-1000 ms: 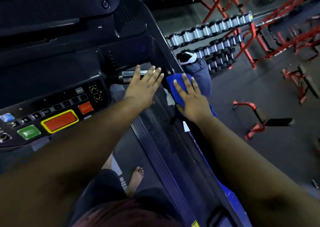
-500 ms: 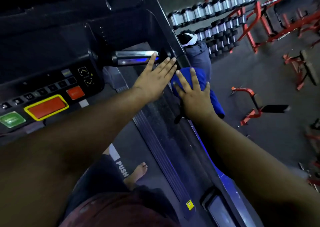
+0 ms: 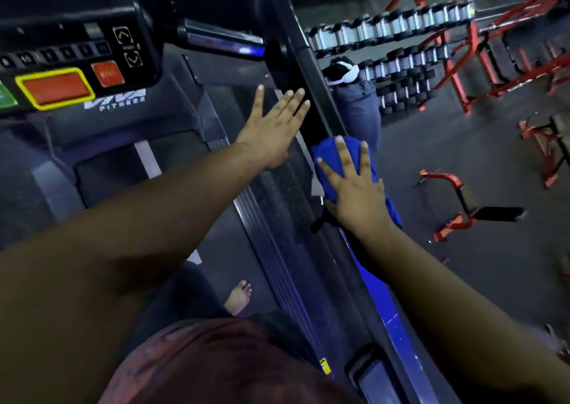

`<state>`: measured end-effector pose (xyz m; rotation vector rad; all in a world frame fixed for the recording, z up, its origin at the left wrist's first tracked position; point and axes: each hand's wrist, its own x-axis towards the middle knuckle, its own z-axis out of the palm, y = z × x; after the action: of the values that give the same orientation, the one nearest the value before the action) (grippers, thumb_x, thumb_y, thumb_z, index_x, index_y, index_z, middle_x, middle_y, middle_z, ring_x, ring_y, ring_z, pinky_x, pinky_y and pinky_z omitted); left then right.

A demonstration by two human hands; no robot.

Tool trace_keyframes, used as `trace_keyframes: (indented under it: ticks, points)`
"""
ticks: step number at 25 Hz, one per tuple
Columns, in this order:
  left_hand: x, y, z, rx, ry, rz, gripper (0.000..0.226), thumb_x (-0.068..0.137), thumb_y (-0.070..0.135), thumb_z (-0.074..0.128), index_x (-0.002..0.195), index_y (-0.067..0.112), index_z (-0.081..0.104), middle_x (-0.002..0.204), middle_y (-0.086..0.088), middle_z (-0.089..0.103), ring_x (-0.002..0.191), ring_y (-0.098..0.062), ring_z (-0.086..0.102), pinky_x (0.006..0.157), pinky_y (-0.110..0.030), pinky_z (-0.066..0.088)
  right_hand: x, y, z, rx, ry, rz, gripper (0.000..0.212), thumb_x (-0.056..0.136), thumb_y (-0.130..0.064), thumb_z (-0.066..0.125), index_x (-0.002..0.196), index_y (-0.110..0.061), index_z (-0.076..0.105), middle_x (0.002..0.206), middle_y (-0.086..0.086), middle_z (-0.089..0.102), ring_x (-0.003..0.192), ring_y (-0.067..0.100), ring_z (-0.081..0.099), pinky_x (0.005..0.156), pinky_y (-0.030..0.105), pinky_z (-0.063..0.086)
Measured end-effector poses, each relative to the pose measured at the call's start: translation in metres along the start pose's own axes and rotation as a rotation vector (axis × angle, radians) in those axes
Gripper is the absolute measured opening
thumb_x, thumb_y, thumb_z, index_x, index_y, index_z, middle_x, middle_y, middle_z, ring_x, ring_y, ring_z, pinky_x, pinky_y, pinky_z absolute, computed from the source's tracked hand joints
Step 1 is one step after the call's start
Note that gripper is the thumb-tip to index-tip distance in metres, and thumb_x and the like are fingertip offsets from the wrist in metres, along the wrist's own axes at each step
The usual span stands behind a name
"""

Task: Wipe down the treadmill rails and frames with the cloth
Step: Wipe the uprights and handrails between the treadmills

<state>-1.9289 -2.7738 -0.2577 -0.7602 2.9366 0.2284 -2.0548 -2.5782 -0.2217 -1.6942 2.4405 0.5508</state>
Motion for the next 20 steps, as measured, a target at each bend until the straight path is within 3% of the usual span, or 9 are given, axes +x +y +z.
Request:
trace_keyframes:
  ticks: [2, 4, 8, 12, 16, 20]
  points:
    - [-0.017, 0.027, 0.004, -0.063, -0.03, -0.019, 0.106, 0.09, 0.042, 0.064, 0.157, 0.014, -0.013, 0.166, -0.007, -0.018, 0.154, -0.023, -0.009, 0.115, -0.07, -0.006, -0.055, 0.015, 0.015, 0.066, -0.062, 0.034, 0.103, 0.078, -0.046, 0.077, 0.153, -0.053, 0.007, 0.162, -0.009, -0.03, 0.15, 0.044, -0.015, 0.086, 0.079, 0.043]
    - [-0.033, 0.057, 0.006, -0.105, -0.044, -0.041, 0.108, 0.089, 0.045, 0.064, 0.157, 0.014, -0.014, 0.166, -0.006, -0.019, 0.154, -0.022, -0.01, 0.115, -0.07, -0.007, -0.084, 0.027, 0.027, 0.127, -0.057, 0.072, 0.104, 0.079, -0.043, 0.077, 0.15, -0.06, 0.002, 0.163, -0.004, -0.029, 0.149, 0.049, -0.001, 0.083, 0.073, 0.049]
    - [-0.046, 0.096, 0.008, -0.172, -0.049, -0.093, 0.104, 0.091, 0.046, 0.062, 0.157, 0.015, -0.012, 0.166, -0.003, -0.018, 0.154, -0.019, -0.009, 0.114, -0.069, -0.008, -0.048, 0.039, 0.022, 0.212, 0.054, -0.049, 0.081, 0.089, -0.037, 0.063, 0.15, -0.059, 0.013, 0.166, 0.007, -0.011, 0.132, 0.047, 0.035, 0.082, 0.054, 0.055]
    - [-0.046, 0.108, 0.004, -0.197, -0.031, -0.076, 0.101, 0.092, 0.038, 0.063, 0.157, 0.019, -0.012, 0.166, -0.002, -0.018, 0.154, -0.018, -0.009, 0.114, -0.069, -0.006, -0.066, 0.049, 0.035, 0.41, 0.118, -0.063, 0.08, 0.092, -0.043, 0.062, 0.153, -0.052, 0.012, 0.167, 0.007, -0.003, 0.139, 0.042, 0.034, 0.096, 0.053, 0.05]
    - [-0.043, 0.107, 0.008, -0.098, -0.043, 0.034, 0.097, 0.094, 0.03, 0.06, 0.157, 0.022, -0.014, 0.166, -0.003, -0.02, 0.154, -0.02, -0.01, 0.114, -0.072, -0.004, -0.109, 0.058, 0.056, 0.414, 0.109, 0.094, 0.083, 0.094, -0.049, 0.057, 0.155, -0.047, 0.001, 0.167, 0.006, 0.002, 0.134, 0.042, 0.041, 0.085, 0.051, 0.053]
    - [-0.043, 0.099, 0.013, -0.264, -0.001, 0.006, 0.094, 0.091, 0.018, 0.056, 0.158, 0.02, -0.01, 0.167, 0.001, -0.015, 0.154, -0.015, -0.009, 0.115, -0.071, -0.005, -0.036, 0.028, 0.03, 0.281, 0.168, 0.082, 0.083, 0.095, -0.048, 0.053, 0.156, -0.041, -0.002, 0.165, 0.016, 0.006, 0.128, 0.044, 0.043, 0.081, 0.056, 0.054]
